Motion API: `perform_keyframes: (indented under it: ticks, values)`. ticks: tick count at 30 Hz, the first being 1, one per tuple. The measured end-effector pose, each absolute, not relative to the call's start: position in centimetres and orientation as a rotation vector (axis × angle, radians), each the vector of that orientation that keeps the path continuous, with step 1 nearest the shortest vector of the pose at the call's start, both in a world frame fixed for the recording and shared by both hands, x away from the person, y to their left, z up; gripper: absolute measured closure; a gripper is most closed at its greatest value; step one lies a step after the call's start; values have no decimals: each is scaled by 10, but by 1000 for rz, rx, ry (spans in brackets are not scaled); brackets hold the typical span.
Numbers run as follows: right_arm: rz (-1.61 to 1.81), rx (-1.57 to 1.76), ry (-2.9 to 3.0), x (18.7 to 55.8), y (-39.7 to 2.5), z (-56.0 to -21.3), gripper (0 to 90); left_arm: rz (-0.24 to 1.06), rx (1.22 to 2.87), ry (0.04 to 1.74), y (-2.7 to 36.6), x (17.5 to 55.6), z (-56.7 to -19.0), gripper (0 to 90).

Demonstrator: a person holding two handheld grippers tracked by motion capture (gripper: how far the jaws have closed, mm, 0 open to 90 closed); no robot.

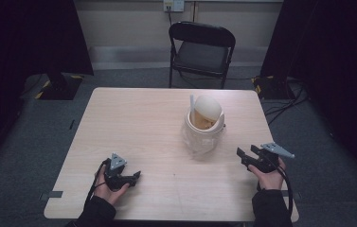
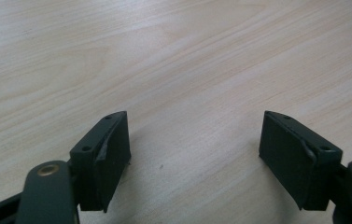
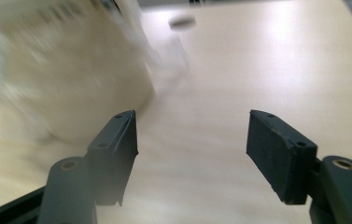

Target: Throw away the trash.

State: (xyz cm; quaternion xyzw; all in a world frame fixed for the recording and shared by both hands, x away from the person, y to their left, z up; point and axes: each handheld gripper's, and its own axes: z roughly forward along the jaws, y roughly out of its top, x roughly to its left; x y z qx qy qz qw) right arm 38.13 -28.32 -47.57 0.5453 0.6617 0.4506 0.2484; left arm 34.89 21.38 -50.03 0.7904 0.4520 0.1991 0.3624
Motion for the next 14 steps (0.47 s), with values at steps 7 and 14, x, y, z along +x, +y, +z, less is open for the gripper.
perform_keyframes:
  ticks: [7, 14]
  values:
    - [1093, 1527, 1871, 378, -294, -490, 307, 512, 2036, 1163, 214, 349, -500, 242]
    - [991, 1499, 1925, 378, -299, -495, 282, 508, 2052, 1144, 216, 349, -500, 241]
